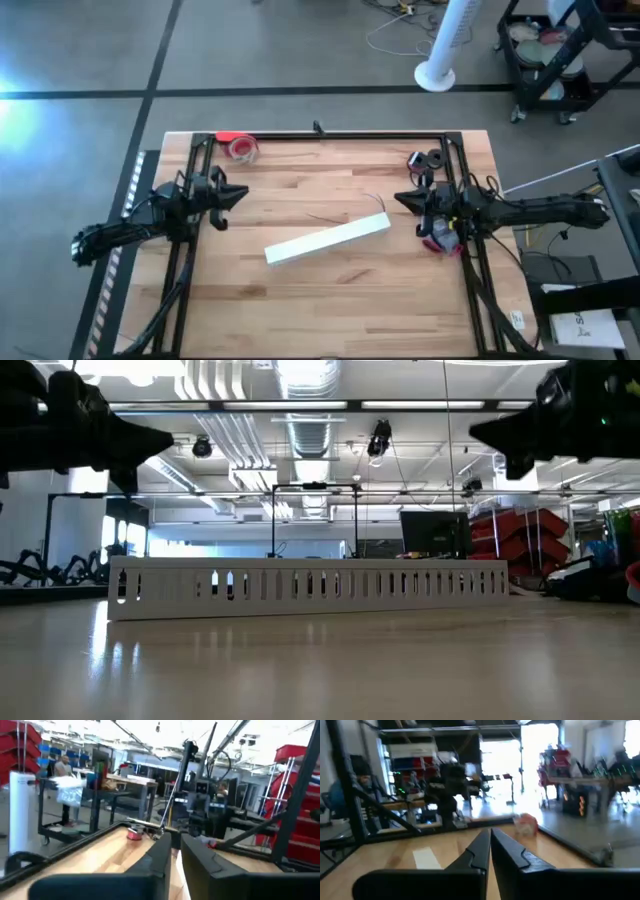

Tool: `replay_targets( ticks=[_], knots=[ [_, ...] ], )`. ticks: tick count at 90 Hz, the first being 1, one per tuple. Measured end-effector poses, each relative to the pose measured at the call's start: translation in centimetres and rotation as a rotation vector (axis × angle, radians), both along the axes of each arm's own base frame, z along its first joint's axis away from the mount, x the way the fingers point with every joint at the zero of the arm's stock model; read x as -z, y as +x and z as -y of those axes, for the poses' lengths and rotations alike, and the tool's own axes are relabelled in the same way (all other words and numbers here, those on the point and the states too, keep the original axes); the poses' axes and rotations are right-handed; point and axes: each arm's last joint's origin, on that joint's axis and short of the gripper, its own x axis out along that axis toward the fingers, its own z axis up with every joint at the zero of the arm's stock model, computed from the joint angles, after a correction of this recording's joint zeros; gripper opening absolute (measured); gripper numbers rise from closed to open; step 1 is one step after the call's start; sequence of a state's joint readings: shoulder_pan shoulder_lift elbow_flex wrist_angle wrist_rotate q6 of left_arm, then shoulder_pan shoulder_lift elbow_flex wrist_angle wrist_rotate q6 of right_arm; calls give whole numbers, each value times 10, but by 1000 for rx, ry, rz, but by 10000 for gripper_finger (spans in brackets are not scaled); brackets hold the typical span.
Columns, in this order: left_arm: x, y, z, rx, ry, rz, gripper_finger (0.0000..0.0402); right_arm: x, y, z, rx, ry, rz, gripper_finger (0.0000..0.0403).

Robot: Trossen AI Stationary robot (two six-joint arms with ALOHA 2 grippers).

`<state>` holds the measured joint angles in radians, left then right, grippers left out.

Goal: Ziptie cables
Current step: Return to Home Position

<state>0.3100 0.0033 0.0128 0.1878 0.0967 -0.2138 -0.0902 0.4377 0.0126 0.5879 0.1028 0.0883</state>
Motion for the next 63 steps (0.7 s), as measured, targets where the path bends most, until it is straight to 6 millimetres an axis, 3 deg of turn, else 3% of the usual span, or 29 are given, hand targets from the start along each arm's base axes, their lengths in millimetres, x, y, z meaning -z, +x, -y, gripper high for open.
replay_targets(
  ticks=[22, 35, 63],
  knots=[
    [-9, 0, 10, 188, 74, 92, 2, -1, -8, -1, -8, 3, 6, 1],
    [-4, 2, 14, 173, 20, 50, 1, -1, -9, -1, 1, -26, -8, 3],
    [-2, 4, 26, 237, 76, 16, 1, 5, -9, 0, 30, -13, -60, 3]
  ],
)
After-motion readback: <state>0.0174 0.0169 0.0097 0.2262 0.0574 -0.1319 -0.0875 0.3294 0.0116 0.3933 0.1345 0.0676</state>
